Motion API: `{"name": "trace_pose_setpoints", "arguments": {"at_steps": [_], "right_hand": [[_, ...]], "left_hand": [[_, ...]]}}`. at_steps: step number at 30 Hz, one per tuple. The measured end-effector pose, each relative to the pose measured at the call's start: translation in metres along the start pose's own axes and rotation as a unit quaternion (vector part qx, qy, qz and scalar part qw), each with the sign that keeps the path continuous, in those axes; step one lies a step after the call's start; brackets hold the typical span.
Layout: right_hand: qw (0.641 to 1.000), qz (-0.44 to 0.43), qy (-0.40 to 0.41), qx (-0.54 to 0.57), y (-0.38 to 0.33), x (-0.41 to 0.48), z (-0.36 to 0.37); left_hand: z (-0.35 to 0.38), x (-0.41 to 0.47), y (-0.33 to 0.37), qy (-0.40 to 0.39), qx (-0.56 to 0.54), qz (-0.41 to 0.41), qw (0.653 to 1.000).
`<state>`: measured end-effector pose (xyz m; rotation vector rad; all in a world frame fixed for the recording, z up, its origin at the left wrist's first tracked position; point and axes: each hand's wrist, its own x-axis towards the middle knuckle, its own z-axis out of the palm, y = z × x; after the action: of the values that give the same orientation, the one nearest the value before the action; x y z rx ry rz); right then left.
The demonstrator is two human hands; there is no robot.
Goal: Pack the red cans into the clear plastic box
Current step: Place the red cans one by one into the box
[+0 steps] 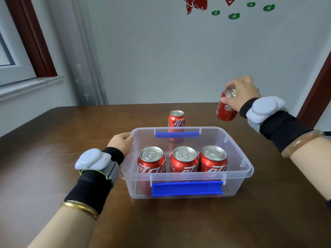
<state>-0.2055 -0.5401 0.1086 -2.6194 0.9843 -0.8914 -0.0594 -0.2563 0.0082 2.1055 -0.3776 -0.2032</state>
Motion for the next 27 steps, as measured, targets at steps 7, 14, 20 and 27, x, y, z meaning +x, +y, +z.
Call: {"name": "trace_pose_setpoints", "arguments": {"at_steps": [7,14,20,27], "right_hand": [[0.983,-0.121,-0.115,0.077,-0.087,-0.031,0.001],[0.945,-0.167,-0.271,0.075,-0.114,-0.069,0.047],[0.931,-0.184,-0.314,0.038,-0.113,-0.079,0.064],[0.922,-0.184,-0.34,0.027,-0.109,-0.081,0.069]], "left_hand": [[-0.001,-0.003,0.002,-0.001,0.007,-0.006,1.0],[-0.003,-0.007,0.004,-0.007,-0.002,-0.02,1.0],[-0.003,-0.009,0.005,-0.007,0.002,-0.017,1.0],[-0.003,-0.006,0.004,-0.007,0.007,-0.012,1.0]]}}
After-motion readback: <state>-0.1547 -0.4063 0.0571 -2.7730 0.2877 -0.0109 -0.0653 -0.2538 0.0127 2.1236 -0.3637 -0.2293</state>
